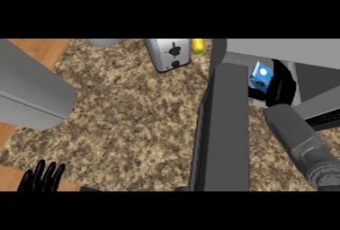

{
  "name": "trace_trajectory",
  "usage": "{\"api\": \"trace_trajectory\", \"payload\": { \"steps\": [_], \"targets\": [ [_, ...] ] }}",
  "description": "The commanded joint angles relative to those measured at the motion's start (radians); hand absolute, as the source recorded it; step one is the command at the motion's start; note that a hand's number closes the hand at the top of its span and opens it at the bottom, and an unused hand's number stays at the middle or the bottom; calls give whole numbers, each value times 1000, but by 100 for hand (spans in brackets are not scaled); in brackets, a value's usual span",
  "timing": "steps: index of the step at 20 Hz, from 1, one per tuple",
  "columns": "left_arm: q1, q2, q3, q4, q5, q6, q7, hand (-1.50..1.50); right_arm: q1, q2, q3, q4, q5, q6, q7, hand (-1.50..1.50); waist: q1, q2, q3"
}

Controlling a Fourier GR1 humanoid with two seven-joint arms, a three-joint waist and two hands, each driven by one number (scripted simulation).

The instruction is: Pick up the milk, place it into the microwave and close the microwave

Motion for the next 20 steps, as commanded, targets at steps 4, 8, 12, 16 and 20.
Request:
{"api": "trace_trajectory", "payload": {
  "steps": [4, 8, 12, 16, 20],
  "targets": [
    [-30, -9, 0, 14, -7, 15, 9, -150, -69, 78, 63, 16, 62, 138, -26, -150, -5, -10, 7],
    [-56, -15, 2, 39, -15, 17, -6, -150, -96, 95, 60, 11, 59, 187, -23, -150, -10, -4, 7],
    [-49, 0, 18, 36, -5, 7, -4, -150, -92, 123, 59, 11, 58, 245, -33, -150, -14, -7, 7],
    [-45, -20, 14, 26, -23, 27, -20, -150, -85, 145, -10, -64, -13, 323, -94, -150, -40, -18, 9],
    [-29, -9, 8, 27, -12, 9, -8, -150, -48, 179, -61, -96, -68, 400, -157, -150, -63, -26, 8]
  ]
}}
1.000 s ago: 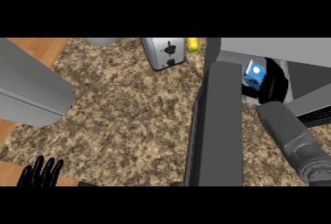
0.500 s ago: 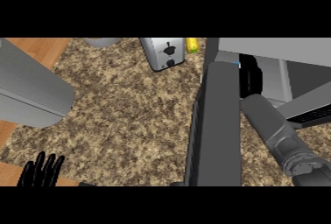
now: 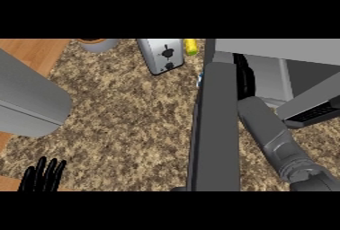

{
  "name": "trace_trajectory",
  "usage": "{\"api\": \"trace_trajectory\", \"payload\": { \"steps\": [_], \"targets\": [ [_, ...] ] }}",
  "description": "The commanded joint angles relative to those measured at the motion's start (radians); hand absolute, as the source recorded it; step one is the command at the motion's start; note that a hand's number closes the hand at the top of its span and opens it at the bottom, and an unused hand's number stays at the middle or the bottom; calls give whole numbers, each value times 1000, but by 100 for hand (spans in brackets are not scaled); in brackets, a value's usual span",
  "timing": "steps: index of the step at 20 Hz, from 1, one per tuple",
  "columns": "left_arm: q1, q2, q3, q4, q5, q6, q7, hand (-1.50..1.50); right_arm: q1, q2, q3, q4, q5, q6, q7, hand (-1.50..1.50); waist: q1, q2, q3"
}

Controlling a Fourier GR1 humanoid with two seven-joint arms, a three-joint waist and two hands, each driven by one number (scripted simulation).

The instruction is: Pick up the milk, place it into the microwave and close the microwave

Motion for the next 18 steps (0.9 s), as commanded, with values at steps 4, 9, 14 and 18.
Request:
{"api": "trace_trajectory", "payload": {
  "steps": [4, 9, 14, 18],
  "targets": [
    [32, -6, -11, -3, -9, -2, -4, -150, 80, 1, -96, -58, -101, 202, -138, -150, -45, -15, -1],
    [63, 14, 18, -11, 6, -27, -32, -150, 148, 18, -136, -55, -144, 326, -229, -150, -53, -24, -3],
    [96, -4, -4, -56, -1, -9, -7, -150, 180, 45, -160, -47, -166, 385, -283, -150, -78, -37, -5],
    [80, 12, 31, -55, 39, -10, 33, -150, 288, 64, -166, -59, -171, 423, -404, -150, -109, -47, -6]
  ]
}}
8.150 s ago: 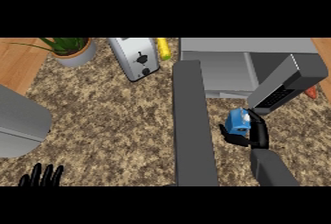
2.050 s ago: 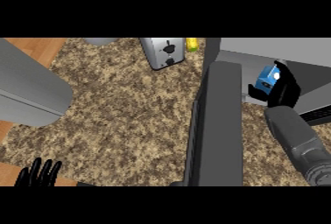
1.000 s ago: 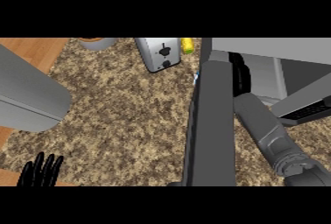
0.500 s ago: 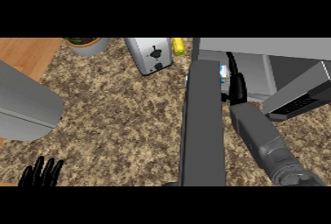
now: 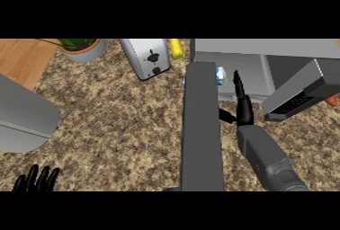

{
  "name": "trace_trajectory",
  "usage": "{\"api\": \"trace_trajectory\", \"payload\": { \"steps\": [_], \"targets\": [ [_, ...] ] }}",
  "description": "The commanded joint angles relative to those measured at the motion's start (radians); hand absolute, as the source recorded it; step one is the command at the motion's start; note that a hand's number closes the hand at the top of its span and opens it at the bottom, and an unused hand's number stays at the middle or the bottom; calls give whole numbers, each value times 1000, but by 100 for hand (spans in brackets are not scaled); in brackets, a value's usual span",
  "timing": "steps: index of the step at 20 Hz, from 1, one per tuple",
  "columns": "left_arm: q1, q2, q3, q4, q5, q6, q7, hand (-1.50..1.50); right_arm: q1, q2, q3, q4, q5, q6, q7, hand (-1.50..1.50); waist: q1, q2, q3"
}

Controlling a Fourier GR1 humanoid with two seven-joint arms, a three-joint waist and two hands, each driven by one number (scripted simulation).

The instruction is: Pick up the milk, place it into the microwave and close the microwave

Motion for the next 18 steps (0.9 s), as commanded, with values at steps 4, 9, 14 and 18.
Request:
{"api": "trace_trajectory", "payload": {
  "steps": [4, 9, 14, 18],
  "targets": [
    [41, 3, 13, -11, -3, -1, 14, -150, 109, 15, -10, -14, -12, 106, -133, -150, -34, -16, -2],
    [85, -32, -90, -70, -91, 10, 22, -150, 153, -15, 18, -41, -1, 274, -135, -150, -48, -24, -3],
    [8, -12, -60, 39, -117, 3, 29, -150, 300, 28, 52, -86, 16, 260, -207, -150, -61, -26, -4],
    [26, -6, -79, 18, -89, -30, 55, -150, 368, -56, 57, -220, -10, 331, -140, -150, -75, -32, -5]
  ]
}}
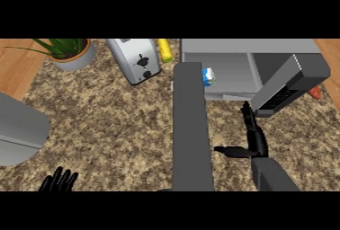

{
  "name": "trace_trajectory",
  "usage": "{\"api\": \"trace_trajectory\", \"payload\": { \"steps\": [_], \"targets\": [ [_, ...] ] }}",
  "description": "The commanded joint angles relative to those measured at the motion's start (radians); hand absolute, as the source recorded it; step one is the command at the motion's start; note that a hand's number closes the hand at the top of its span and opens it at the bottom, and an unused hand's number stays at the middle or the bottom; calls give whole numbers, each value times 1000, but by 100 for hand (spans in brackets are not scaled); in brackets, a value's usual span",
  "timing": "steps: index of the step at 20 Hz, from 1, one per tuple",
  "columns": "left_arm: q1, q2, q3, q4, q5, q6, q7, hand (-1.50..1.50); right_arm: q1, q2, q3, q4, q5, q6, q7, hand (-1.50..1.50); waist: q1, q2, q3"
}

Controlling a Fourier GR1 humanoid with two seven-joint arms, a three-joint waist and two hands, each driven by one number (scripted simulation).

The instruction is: Pick up the milk, place it into the microwave and close the microwave

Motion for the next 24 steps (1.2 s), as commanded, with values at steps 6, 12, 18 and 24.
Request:
{"api": "trace_trajectory", "payload": {
  "steps": [6, 12, 18, 24],
  "targets": [
    [-108, -13, -113, 88, -96, -26, 42, -150, 216, -106, -3, -172, -43, 131, -88, 150, -18, -3, -1],
    [-247, -4, -173, 185, -224, -20, 76, 150, 307, -144, -16, -271, -85, 173, -22, -150, -13, -1, -1],
    [-357, -65, -213, 324, -308, 28, 32, 150, 393, -226, -70, -361, -179, 297, 14, -150, -11, 0, -1],
    [-493, -124, -256, 400, -332, 242, 116, 150, 416, -292, -105, -305, -204, 342, -10, -150, -6, 2, 0]
  ]
}}
